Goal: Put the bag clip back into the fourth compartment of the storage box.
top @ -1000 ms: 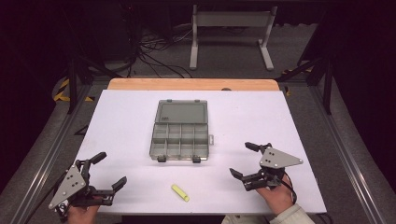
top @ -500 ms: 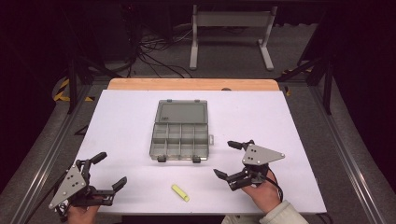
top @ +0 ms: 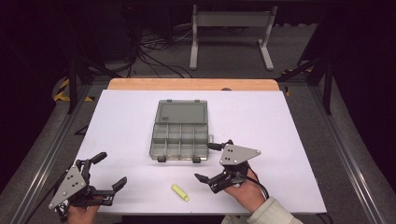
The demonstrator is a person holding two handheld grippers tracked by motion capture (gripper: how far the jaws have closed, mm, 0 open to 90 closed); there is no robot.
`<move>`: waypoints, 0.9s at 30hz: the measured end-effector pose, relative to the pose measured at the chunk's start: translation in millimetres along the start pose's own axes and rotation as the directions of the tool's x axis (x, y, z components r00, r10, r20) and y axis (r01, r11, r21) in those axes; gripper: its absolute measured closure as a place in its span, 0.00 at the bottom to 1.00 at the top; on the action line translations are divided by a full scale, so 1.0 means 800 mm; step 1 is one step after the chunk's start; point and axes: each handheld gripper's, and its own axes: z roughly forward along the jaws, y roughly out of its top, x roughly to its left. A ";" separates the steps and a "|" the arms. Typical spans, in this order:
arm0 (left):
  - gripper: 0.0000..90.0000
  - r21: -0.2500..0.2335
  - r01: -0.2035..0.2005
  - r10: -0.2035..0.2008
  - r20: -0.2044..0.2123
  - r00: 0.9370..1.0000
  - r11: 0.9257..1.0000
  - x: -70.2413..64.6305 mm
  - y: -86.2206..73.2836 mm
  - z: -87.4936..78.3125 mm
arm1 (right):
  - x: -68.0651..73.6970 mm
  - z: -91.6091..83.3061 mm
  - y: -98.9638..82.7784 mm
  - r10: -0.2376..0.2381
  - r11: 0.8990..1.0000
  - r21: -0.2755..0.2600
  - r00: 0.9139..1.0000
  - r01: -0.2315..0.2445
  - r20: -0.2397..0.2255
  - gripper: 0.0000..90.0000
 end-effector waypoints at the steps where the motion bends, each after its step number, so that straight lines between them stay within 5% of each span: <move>1: 0.01 0.001 0.000 0.000 0.001 1.000 1.000 0.000 0.000 0.000 | 0.001 0.003 0.003 -0.002 1.000 -0.002 1.000 0.002 -0.009 0.03; 11: 0.01 0.001 -0.001 0.001 0.002 1.000 1.000 0.000 0.000 0.000 | 0.011 0.018 0.012 -0.024 0.999 0.022 0.999 0.025 -0.041 0.03; 14: 0.01 0.001 0.000 0.000 0.002 1.000 1.000 0.000 0.000 0.000 | 0.014 0.020 0.018 -0.019 0.998 0.053 0.997 0.023 -0.072 0.23; 16: 0.01 0.002 0.001 -0.001 0.002 1.000 1.000 0.000 0.000 0.000 | 0.015 0.022 0.022 -0.015 0.996 0.088 0.991 0.027 -0.133 0.42; 17: 0.01 0.000 -0.002 0.002 0.000 1.000 1.000 0.000 0.000 -0.001 | 0.015 0.022 0.022 -0.015 0.996 0.088 0.991 0.027 -0.133 0.42; 18: 0.01 -0.002 -0.003 0.003 -0.004 1.000 1.000 0.000 0.000 -0.001 | 0.016 0.027 0.026 -0.015 0.990 0.134 0.984 0.039 -0.179 0.64; 19: 0.01 -0.002 -0.003 0.003 -0.004 1.000 1.000 0.000 0.000 -0.001 | 0.016 0.027 0.026 -0.015 0.990 0.134 0.984 0.039 -0.179 0.64; 20: 0.01 -0.001 -0.003 0.003 -0.003 1.000 1.000 0.000 0.000 -0.001 | 0.019 0.030 0.028 -0.013 0.985 0.165 0.979 0.047 -0.202 0.78; 21: 0.01 0.000 -0.001 0.001 -0.003 1.000 1.000 0.000 0.000 -0.001 | 0.019 0.030 0.028 -0.013 0.985 0.165 0.979 0.047 -0.202 0.78; 22: 0.01 -0.001 0.003 -0.003 -0.002 1.000 1.000 0.000 0.000 -0.001 | 0.023 0.034 0.029 -0.025 0.979 0.193 0.974 0.070 -0.224 0.91; 27: 0.01 -0.002 0.002 -0.002 -0.003 1.000 1.000 0.000 0.000 -0.001 | 0.031 0.044 0.029 -0.045 0.963 0.244 0.961 0.115 -0.273 1.00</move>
